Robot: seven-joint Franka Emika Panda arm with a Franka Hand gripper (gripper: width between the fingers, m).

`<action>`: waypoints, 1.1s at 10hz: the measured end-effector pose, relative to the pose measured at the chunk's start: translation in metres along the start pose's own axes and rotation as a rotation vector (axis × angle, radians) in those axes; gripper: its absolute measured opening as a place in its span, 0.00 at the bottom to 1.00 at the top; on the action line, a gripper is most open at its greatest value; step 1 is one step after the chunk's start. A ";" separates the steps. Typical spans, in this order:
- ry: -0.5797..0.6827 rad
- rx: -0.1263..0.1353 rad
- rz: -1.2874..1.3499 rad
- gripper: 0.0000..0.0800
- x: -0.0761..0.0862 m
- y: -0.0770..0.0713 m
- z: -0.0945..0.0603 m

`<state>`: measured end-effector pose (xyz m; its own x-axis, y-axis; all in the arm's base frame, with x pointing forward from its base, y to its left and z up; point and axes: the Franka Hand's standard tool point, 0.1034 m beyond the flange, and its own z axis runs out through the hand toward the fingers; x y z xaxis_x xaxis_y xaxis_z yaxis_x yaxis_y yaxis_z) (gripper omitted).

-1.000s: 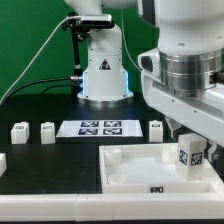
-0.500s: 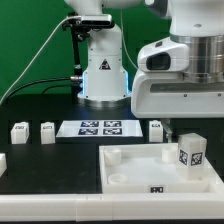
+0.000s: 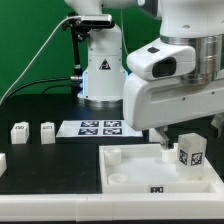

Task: Assemble one leg

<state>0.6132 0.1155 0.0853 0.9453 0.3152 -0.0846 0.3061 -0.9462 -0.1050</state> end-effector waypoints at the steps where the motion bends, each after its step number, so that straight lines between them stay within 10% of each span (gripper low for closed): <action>1: 0.000 0.000 0.012 0.81 0.000 0.000 0.000; 3: -0.001 0.000 0.012 0.81 0.000 0.000 0.000; 5: -0.001 0.000 0.012 0.36 0.000 0.000 0.001; 11: -0.001 0.002 0.256 0.36 0.000 -0.002 0.001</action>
Offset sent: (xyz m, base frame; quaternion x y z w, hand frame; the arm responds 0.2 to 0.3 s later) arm 0.0000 0.0000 0.0000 0.0000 0.0000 0.0000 1.0000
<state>0.6127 0.1172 0.0844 0.9918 0.0651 -0.1099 0.0562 -0.9951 -0.0819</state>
